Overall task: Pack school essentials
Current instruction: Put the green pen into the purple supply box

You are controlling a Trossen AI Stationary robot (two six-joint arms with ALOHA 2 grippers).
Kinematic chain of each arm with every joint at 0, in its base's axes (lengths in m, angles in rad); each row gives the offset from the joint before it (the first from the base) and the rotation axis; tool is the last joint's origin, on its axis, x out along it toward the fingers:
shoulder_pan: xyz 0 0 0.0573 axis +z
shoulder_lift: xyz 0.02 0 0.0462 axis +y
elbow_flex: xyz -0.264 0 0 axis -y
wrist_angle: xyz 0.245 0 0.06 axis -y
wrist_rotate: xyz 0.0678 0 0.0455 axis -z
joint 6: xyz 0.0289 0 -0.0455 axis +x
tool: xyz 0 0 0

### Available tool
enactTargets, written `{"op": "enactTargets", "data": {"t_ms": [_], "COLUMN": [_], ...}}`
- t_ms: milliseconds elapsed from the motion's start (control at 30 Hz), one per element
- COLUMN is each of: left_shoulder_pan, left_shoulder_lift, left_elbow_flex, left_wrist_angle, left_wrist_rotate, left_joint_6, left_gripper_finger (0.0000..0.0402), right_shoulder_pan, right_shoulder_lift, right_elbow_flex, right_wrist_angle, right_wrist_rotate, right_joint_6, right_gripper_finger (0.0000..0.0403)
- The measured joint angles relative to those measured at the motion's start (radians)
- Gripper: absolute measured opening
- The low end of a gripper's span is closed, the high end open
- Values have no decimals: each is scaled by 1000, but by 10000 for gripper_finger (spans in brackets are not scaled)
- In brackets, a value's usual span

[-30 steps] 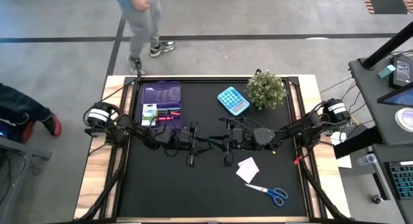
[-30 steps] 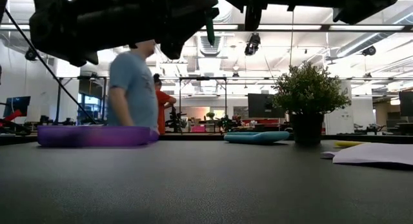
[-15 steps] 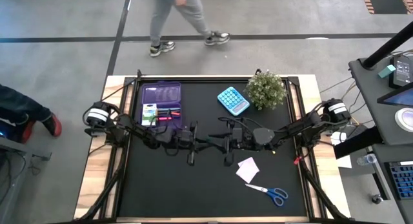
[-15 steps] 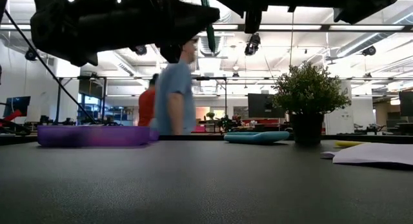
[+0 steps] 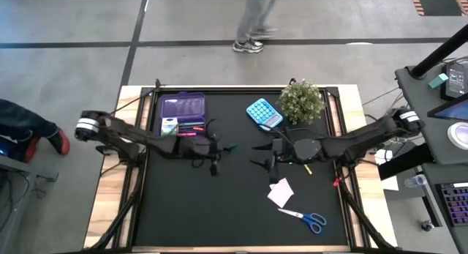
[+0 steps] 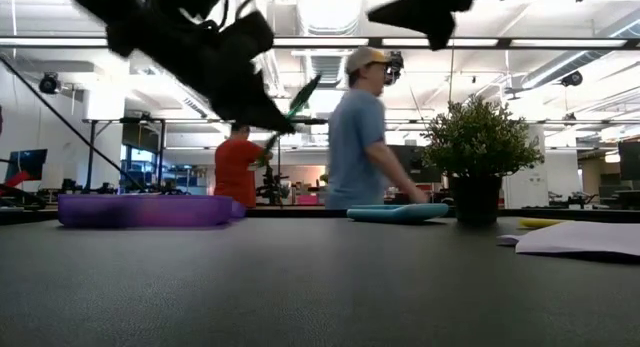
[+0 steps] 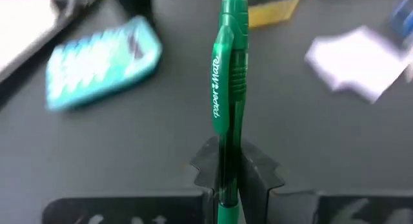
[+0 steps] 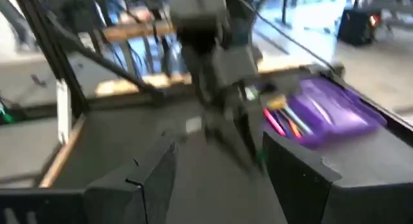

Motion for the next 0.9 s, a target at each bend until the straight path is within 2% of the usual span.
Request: {"op": "enactTargets", "data": {"t_ms": [167,233,300,500,667,900], "left_shoulder_pan": [95,148,203,328,387,427], "left_shoulder_lift": [-62,-59,-54,-49,-49,-49], "left_elbow_flex": [162,210,231,209,199,118], "left_wrist_angle": [-651,-846,-974,-991,-1009,-996], "left_wrist_rotate": [-3,-3,0,57,61,61], "left_joint_6": [5,27,91,344,365,371], "left_gripper_finger": [12,12,12,12,12,12], "right_shoulder_pan": [2,4,8,10,9,9], "right_shoulder_lift": [-91,-108,-114,-90,-67,-68], "right_elbow_flex": [0,0,-1,-2,-2,-2], "right_wrist_angle": [-217,-257,-269,-269,-262,-261], "right_wrist_rotate": [78,101,121,121,121,121], "right_joint_6": [57,66,66,60,56,48], "right_gripper_finger": [215,215,215,214,214,214]}}
